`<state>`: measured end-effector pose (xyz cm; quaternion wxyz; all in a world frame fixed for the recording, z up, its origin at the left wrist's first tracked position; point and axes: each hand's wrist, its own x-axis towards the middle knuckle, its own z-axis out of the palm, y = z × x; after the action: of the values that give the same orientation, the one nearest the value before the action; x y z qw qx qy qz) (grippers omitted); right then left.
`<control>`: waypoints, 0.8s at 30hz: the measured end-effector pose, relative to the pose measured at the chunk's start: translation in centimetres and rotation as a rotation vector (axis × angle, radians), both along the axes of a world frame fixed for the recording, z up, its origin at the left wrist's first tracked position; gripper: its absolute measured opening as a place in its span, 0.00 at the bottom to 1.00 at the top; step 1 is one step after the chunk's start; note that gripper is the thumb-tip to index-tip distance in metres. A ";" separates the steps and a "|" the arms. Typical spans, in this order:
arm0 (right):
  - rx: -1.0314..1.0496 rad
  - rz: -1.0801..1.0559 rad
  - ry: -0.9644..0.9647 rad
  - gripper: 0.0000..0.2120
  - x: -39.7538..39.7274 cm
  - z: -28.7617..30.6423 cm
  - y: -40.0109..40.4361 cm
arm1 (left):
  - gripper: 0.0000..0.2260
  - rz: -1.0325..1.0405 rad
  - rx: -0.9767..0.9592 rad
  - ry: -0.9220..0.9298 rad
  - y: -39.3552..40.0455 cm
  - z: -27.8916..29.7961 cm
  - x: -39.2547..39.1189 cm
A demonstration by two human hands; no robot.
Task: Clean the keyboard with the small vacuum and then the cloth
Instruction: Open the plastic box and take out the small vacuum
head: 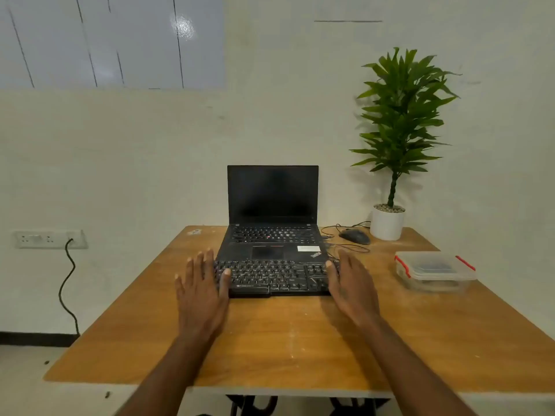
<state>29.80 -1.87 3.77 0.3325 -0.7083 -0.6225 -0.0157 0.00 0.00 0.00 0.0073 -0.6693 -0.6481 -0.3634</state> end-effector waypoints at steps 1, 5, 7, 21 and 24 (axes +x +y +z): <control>-0.044 -0.033 0.043 0.26 0.3 -0.5 0.0 | 0.31 0.029 -0.029 -0.074 0.0 -0.1 -0.4; -0.157 -0.162 0.119 0.27 1.6 -2.6 0.7 | 0.31 0.099 -0.119 -0.313 1.5 -0.5 -1.4; -0.182 -0.189 0.167 0.27 1.7 -2.8 1.4 | 0.31 0.096 -0.175 -0.393 2.1 -0.3 -1.3; -0.182 -0.259 0.408 0.35 2.5 -2.6 2.6 | 0.26 0.104 -0.253 -0.860 2.7 0.7 -2.5; -0.197 -0.284 0.411 0.36 2.4 -2.2 1.0 | 0.25 0.097 -0.222 -0.941 0.8 1.2 -2.3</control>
<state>32.24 -0.89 1.57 0.3758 -0.8058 -0.4348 0.1427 -2.32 0.76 1.20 -0.3411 -0.3982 -0.6464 -0.5543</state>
